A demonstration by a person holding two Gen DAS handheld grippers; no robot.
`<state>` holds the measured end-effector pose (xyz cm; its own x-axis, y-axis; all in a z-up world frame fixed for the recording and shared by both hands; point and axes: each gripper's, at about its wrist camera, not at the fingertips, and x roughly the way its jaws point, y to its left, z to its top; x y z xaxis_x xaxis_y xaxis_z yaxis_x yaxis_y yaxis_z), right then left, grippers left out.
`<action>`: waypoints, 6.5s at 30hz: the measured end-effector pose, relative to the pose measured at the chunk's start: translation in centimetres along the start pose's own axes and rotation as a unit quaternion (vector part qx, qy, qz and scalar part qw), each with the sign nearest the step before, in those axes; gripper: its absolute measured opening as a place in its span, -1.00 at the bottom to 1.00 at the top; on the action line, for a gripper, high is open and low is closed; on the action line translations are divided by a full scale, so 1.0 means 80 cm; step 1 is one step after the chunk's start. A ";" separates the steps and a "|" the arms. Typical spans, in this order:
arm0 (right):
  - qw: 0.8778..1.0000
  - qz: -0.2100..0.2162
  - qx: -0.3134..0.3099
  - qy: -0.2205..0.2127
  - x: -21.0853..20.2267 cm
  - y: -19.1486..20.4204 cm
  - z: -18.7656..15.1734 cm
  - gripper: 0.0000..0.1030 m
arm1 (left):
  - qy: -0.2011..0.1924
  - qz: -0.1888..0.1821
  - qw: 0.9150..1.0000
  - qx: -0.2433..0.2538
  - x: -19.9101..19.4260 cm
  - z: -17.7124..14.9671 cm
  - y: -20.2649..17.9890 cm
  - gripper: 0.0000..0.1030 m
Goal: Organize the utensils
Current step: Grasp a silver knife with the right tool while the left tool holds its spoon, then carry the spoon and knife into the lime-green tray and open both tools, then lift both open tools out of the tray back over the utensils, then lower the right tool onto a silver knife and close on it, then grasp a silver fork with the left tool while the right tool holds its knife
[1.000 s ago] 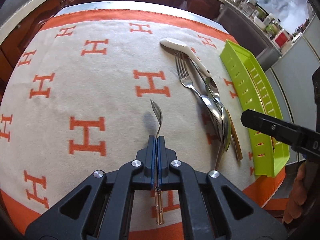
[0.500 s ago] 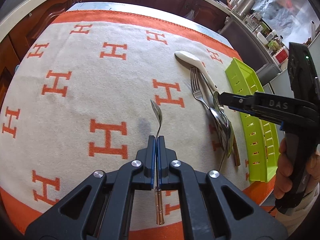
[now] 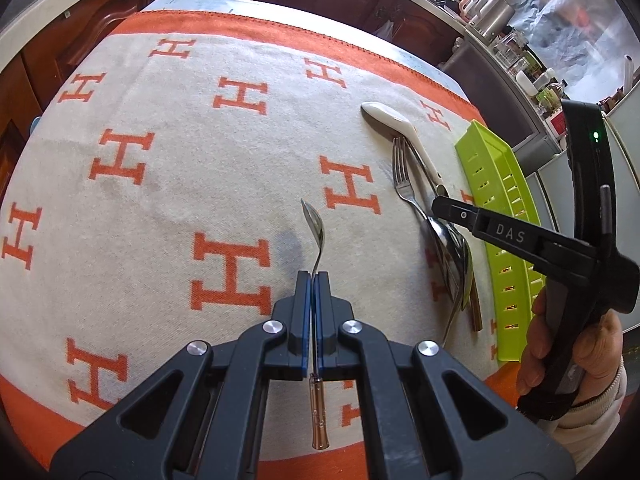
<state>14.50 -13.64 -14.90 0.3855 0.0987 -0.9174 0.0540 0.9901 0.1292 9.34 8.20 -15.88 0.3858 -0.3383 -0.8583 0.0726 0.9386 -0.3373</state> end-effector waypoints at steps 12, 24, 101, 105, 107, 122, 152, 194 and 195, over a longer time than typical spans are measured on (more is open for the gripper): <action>0.999 0.042 -0.012 0.005 -0.018 -0.008 -0.014 -0.97 | -0.001 -0.001 1.000 0.009 -0.004 -0.002 -0.014 -1.00; 0.995 0.097 -0.002 -0.009 -0.053 -0.020 -0.035 -0.97 | -0.007 -0.008 0.999 0.032 -0.024 -0.003 -0.044 -1.00; 0.990 0.073 0.094 -0.072 -0.144 -0.122 -0.111 -0.89 | -0.010 0.051 0.990 0.131 -0.056 -0.044 -0.171 -0.26; 0.991 0.075 0.085 -0.067 -0.138 -0.108 -0.113 -0.89 | -0.010 0.057 0.991 0.120 -0.056 -0.053 -0.147 -0.25; 0.992 0.078 0.083 -0.061 -0.133 -0.100 -0.113 -0.89 | -0.010 0.059 0.991 0.117 -0.055 -0.056 -0.138 -0.25; 0.994 0.089 0.051 -0.032 -0.104 -0.039 -0.107 -0.84 | -0.005 0.063 0.995 0.073 -0.045 -0.056 -0.078 -0.25; 0.995 -0.059 -0.042 -0.065 -0.040 0.024 -0.078 -0.82 | 0.008 0.040 0.998 0.042 -0.018 -0.043 -0.030 -0.24; 0.976 0.079 0.142 -0.143 -0.109 -0.150 -0.057 -0.96 | -0.078 -0.063 0.991 0.088 0.111 0.094 -0.110 -0.44; 0.976 0.080 0.144 -0.143 -0.108 -0.152 -0.057 -0.96 | -0.083 -0.064 0.990 0.089 0.111 0.092 -0.110 -0.56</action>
<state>6.29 -26.05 -10.25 0.6493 0.1774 -0.7396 0.2130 0.8911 0.4007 18.88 -2.58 -17.73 0.5077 -0.4535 -0.7325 0.2866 0.8907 -0.3527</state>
